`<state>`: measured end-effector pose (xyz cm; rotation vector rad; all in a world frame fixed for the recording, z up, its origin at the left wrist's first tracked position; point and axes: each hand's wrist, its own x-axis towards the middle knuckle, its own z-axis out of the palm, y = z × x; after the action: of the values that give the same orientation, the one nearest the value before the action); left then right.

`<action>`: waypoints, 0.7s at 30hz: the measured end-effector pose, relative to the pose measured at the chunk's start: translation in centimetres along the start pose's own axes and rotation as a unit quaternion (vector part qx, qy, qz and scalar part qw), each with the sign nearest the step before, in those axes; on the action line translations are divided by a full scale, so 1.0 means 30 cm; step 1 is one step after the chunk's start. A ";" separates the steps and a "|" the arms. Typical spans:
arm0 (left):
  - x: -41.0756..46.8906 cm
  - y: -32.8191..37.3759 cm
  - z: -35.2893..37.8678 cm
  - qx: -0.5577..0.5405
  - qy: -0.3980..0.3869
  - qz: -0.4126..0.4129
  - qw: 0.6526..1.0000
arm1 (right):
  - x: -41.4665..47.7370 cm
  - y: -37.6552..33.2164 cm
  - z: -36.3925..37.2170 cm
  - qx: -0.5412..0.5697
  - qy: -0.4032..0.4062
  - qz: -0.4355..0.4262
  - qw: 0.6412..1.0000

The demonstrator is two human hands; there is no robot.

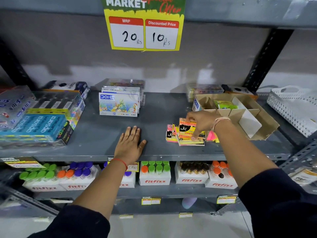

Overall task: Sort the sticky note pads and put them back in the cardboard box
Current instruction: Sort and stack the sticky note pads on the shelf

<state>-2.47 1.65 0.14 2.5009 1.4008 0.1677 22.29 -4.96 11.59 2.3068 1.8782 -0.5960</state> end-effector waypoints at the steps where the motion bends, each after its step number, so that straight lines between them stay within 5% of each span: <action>1: 0.001 -0.003 0.001 -0.003 -0.001 0.001 1.000 | -0.001 -0.002 -0.007 0.028 0.005 -0.006 1.000; 11: 0.004 -0.046 -0.005 0.020 0.008 -0.018 1.000 | 0.089 -0.166 -0.010 0.134 0.107 -0.069 0.983; 21: 0.018 -0.056 0.012 0.042 0.026 -0.003 0.999 | 0.272 -0.308 0.135 0.124 0.037 -0.084 0.988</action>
<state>-3.48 2.89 -0.71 2.5766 1.4643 0.1789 13.78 3.34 6.37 2.3597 2.1593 -0.8181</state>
